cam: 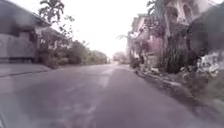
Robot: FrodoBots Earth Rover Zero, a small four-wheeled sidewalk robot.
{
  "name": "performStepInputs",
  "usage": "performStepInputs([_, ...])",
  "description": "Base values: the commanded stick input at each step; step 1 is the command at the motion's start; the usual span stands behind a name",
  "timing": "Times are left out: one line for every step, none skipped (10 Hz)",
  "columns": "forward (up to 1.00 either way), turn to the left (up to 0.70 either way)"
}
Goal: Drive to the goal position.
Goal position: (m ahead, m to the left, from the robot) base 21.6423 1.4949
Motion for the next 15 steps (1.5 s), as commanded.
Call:
performStepInputs([1.00, 0.00])
performStepInputs([1.00, 0.00])
performStepInputs([1.00, 0.00])
performStepInputs([1.00, 0.00])
performStepInputs([1.00, 0.00])
performStepInputs([1.00, 0.00])
performStepInputs([1.00, 0.00])
performStepInputs([1.00, 0.00])
performStepInputs([1.00, 0.00])
performStepInputs([1.00, 0.00])
performStepInputs([1.00, 0.00])
performStepInputs([1.00, 0.00])
performStepInputs([1.00, 0.00])
performStepInputs([1.00, 0.00])
performStepInputs([1.00, 0.00])
